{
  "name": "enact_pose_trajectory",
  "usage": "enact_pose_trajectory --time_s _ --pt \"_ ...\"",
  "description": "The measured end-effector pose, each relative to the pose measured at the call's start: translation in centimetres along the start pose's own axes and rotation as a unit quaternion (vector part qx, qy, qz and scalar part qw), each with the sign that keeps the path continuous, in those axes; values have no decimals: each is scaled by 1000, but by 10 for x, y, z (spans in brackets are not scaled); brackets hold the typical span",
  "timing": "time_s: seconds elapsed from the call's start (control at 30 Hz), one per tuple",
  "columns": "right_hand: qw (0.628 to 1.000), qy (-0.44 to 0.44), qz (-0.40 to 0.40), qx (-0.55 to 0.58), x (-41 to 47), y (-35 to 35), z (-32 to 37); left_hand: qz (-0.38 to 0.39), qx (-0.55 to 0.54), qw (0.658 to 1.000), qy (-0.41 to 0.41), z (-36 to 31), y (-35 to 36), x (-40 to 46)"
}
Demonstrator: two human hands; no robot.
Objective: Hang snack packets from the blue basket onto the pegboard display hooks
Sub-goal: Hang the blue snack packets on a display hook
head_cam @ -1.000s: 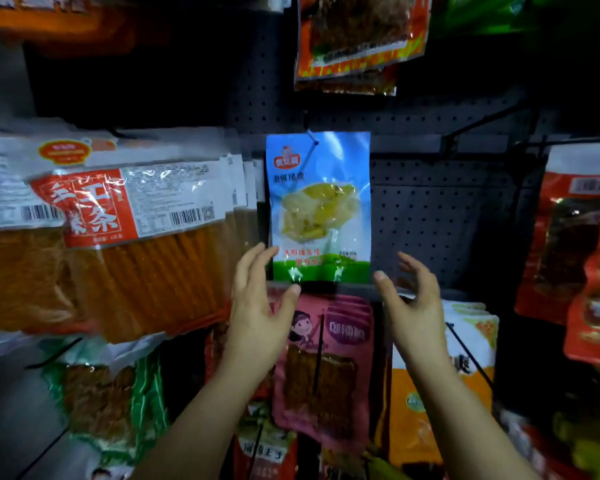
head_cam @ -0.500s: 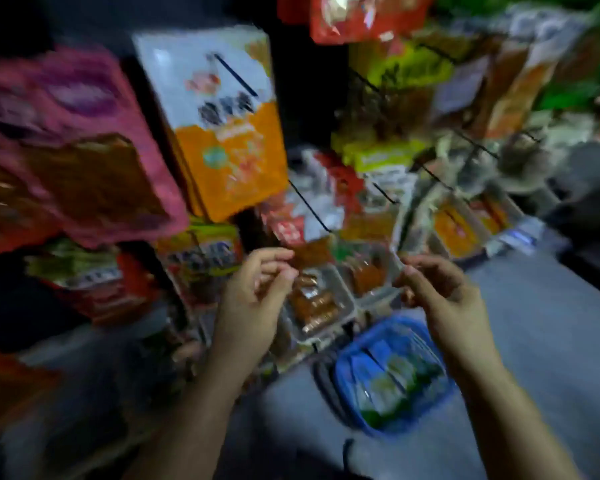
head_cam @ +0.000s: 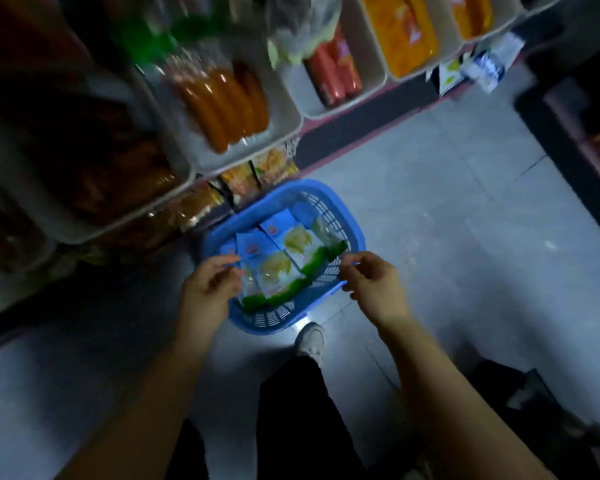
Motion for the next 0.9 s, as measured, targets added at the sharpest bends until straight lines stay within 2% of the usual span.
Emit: enact_pose_trajectory --time_s 0.2,0.33,0.43,0.47,0.57,0.63,0.7,0.77,0.9 --pt "984 -1 112 -136 110 56 -166 -65 17 990 -127 146 71 162" --pt "956 -20 168 -238 174 104 -255 -46 46 978 -200 220 98 241" --pt "923 -20 216 -319 220 135 -300 -10 -54 952 -303 257 113 270" --pt "911 -27 231 -340 233 145 -308 0 -88 946 -311 263 117 279" --pt "872 -51 277 -402 260 171 -323 -47 -93 964 -245 260 111 310" --pt "861 -72 284 -416 267 185 -327 -45 -62 975 -210 253 111 321" --pt "876 -77 237 -413 267 185 -326 -24 -27 981 -189 251 113 323" --pt "892 -78 183 -406 262 176 -327 -36 -27 985 -168 250 107 323" --pt "910 -79 146 -379 253 174 -323 -70 -109 971 -199 251 85 314"
Point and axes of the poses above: each hand's wrist, its own x-axis towards the middle knuckle, its own y-axis out of the palm, z = x × y, the point moved 8 cm from there along x, towards the middle knuckle, and after that the axes turned 13 degrees about -y, right-handed, at the moved point
